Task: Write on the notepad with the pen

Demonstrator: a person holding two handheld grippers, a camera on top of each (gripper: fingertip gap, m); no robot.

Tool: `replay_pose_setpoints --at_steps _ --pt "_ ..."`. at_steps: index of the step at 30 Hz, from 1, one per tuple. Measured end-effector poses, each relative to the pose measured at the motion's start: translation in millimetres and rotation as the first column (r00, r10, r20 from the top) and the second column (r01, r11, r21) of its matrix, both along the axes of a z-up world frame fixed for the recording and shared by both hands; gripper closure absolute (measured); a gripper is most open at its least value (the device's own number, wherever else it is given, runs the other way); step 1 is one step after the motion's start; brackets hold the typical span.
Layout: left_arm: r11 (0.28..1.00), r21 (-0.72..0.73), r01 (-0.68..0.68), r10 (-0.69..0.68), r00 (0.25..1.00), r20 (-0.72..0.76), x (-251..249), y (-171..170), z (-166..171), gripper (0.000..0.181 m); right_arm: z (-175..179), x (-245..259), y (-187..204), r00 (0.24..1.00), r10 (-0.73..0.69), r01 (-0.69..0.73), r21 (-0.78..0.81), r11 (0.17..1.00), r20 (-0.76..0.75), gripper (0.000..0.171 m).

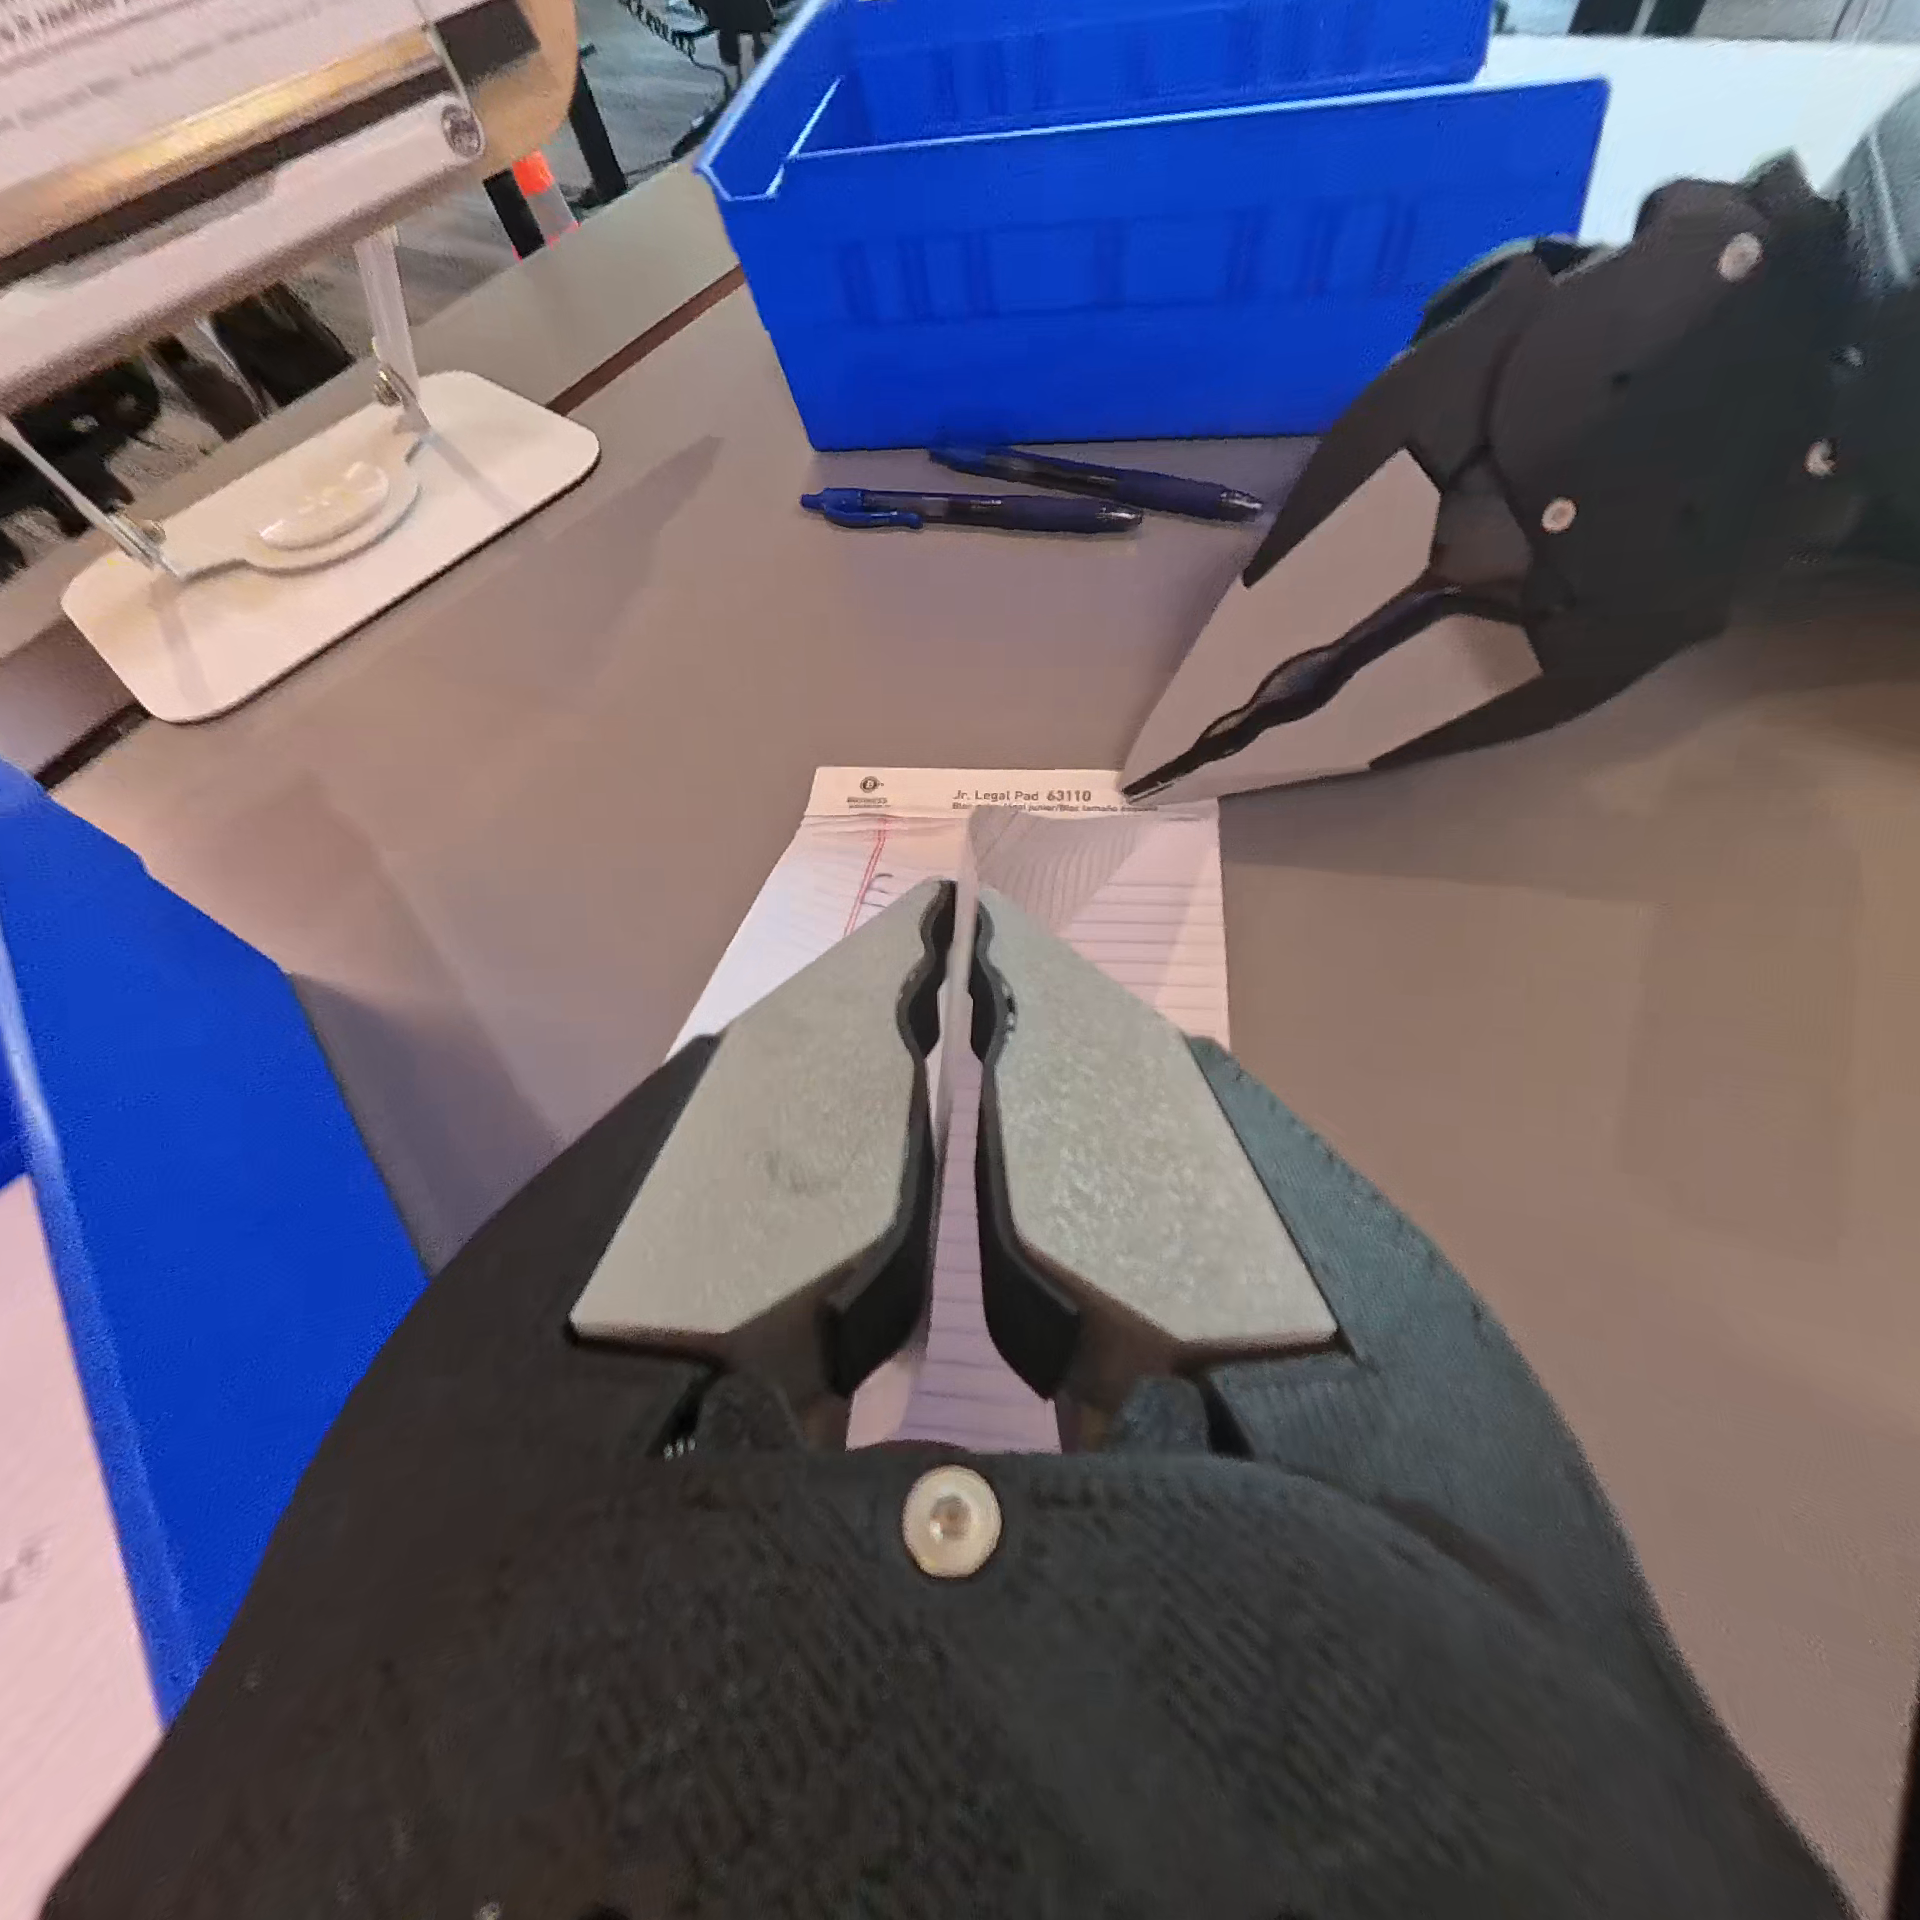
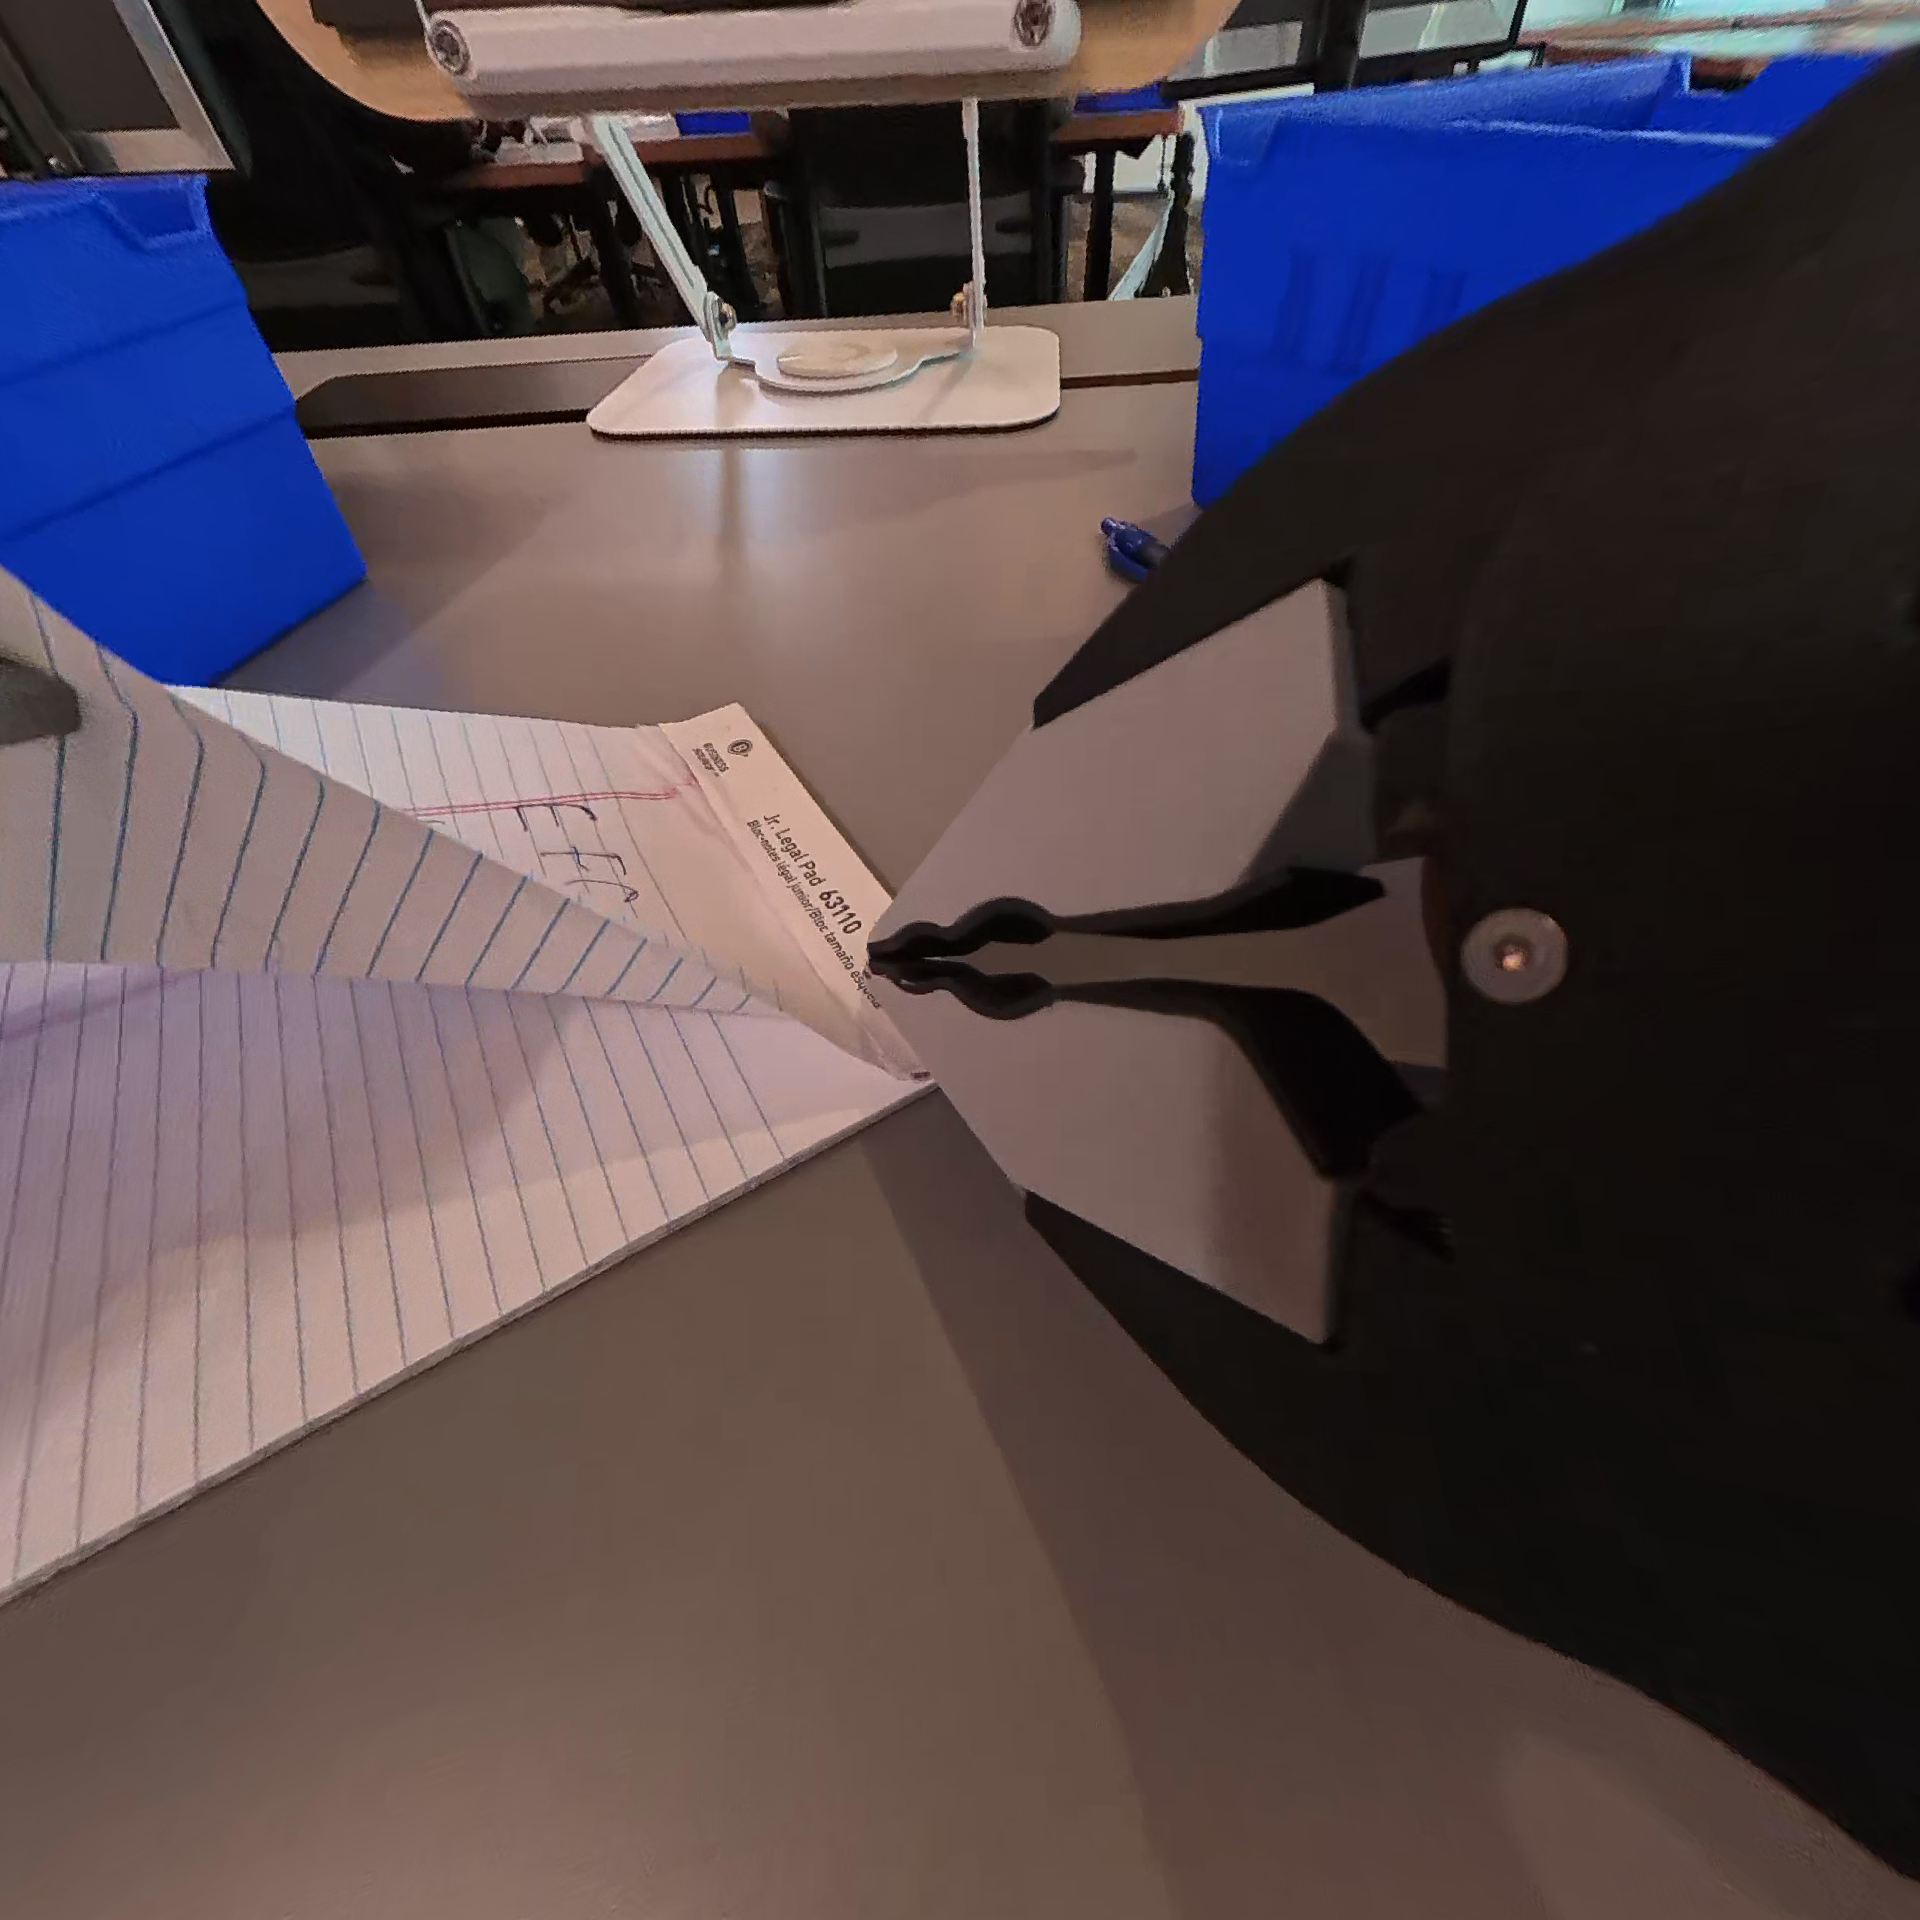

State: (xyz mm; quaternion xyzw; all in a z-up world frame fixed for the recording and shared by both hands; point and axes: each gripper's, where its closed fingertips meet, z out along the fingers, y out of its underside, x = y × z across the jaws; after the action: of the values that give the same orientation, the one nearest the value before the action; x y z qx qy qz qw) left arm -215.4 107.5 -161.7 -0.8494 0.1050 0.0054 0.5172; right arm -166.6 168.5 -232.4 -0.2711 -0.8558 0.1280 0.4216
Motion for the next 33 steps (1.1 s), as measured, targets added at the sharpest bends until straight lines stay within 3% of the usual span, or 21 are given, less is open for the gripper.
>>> replay_pose_setpoints --at_steps 6,8,9,11,13,16,18,25,29,33 --pt "0.998 -0.004 -0.055 0.055 0.997 0.045 -7 4 2 0.181 0 -1 -3 1.000 0.007 -0.006 0.013 1.000 -0.023 0.171" --pt "0.989 0.029 -0.148 0.148 0.989 0.026 -22 6 8 0.181 0 -1 -3 1.000 0.006 -0.005 0.022 1.000 -0.030 0.171" --pt "0.973 0.088 -0.213 0.212 0.977 0.015 -38 1 23 0.181 0 -1 -3 1.000 0.005 -0.004 0.025 1.000 -0.031 0.171" --pt "0.948 0.190 -0.255 0.233 0.963 0.135 -56 -12 58 0.181 0 -1 -3 0.999 0.001 -0.001 0.015 1.000 -0.041 0.171" --pt "0.921 0.235 -0.310 0.289 0.950 0.118 -76 -26 80 0.181 0 0 -3 0.999 -0.012 0.011 -0.011 1.000 -0.051 0.171" --pt "0.961 0.209 -0.182 0.157 0.979 0.132 -55 -27 91 0.181 0 0 -3 0.999 -0.028 0.026 -0.043 0.999 -0.042 0.171" --pt "0.988 0.137 -0.068 0.058 0.995 0.076 -30 -23 78 0.181 1 -1 -4 0.999 -0.034 0.032 -0.066 0.997 -0.040 0.171" --pt "0.999 -0.041 0.003 -0.013 0.968 -0.251 -1 -10 24 0.181 2 -1 -4 0.997 -0.043 0.038 -0.082 0.996 -0.070 0.171" --pt "0.994 -0.099 0.050 -0.070 0.976 -0.206 15 -13 4 0.180 2 -1 -4 0.997 -0.048 0.041 -0.098 0.994 -0.067 0.171" --pt "0.982 -0.159 0.106 -0.118 0.990 -0.071 30 -22 -12 0.137 2 -1 -4 0.997 -0.050 0.043 -0.119 0.992 -0.057 0.171"
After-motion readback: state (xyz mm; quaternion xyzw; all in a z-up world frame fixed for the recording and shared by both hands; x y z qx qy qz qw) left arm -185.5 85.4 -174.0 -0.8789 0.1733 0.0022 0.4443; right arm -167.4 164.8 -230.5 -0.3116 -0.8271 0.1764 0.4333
